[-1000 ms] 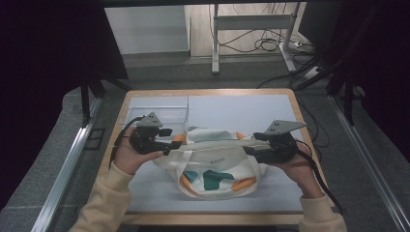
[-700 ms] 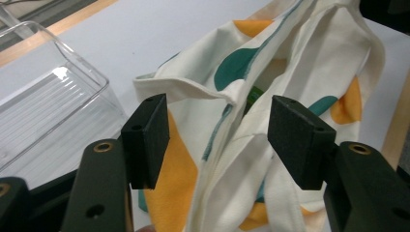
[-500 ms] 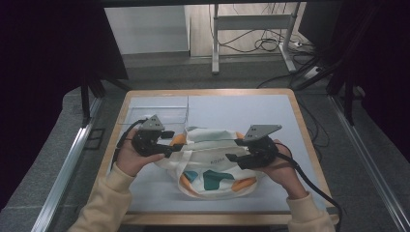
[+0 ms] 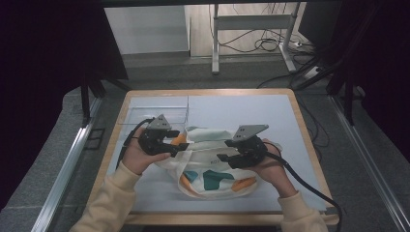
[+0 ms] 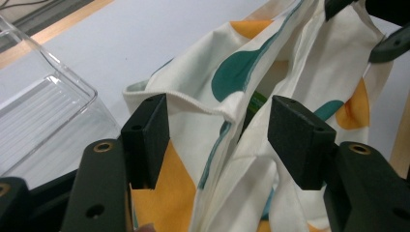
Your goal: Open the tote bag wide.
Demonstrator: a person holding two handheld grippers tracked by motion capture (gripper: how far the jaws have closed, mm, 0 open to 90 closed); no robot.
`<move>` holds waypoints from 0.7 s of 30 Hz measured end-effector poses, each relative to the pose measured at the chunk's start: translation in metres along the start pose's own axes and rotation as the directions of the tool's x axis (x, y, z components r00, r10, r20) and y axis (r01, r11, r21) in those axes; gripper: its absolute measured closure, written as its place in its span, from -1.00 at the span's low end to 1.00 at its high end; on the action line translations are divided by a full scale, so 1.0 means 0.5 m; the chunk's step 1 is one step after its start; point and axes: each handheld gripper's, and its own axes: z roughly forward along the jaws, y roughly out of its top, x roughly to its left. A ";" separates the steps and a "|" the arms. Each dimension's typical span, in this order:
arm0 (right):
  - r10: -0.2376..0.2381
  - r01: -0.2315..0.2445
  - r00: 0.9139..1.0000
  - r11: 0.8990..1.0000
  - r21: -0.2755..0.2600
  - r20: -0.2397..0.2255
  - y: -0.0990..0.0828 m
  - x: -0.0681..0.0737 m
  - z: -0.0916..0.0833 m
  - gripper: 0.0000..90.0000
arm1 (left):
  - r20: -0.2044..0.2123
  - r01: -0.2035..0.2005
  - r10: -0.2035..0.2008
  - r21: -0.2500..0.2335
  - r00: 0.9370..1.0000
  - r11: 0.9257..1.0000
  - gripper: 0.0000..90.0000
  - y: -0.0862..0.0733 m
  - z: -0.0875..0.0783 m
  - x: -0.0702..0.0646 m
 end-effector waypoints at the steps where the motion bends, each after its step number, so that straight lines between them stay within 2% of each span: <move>1: -0.008 0.008 1.000 1.000 0.008 -0.002 0.001 0.000 0.005 0.02 | -0.001 -0.004 0.004 0.003 1.000 1.000 -0.11 0.003 0.003 0.000; 5: -0.021 0.021 1.000 1.000 0.021 -0.006 0.005 -0.004 0.015 0.09 | 0.009 -0.005 0.005 0.007 1.000 1.000 -0.10 0.011 0.015 0.002; 10: -0.024 0.023 1.000 0.999 0.032 0.007 0.006 -0.009 0.022 0.15 | 0.020 -0.006 0.006 0.034 1.000 0.999 -0.11 0.016 0.047 0.001; 13: -0.025 0.025 1.000 0.999 0.033 0.018 0.008 -0.009 0.021 0.15 | 0.024 -0.012 0.012 0.031 1.000 0.999 -0.11 0.018 0.046 0.001; 16: -0.016 0.016 1.000 1.000 0.005 0.027 0.012 -0.012 0.009 0.15 | 0.021 -0.009 0.009 0.018 1.000 1.000 -0.11 0.022 0.039 0.005; 21: -0.016 0.016 1.000 1.000 0.022 0.020 0.010 -0.012 0.014 0.16 | 0.027 -0.009 0.008 0.029 1.000 1.000 -0.12 0.023 0.043 0.010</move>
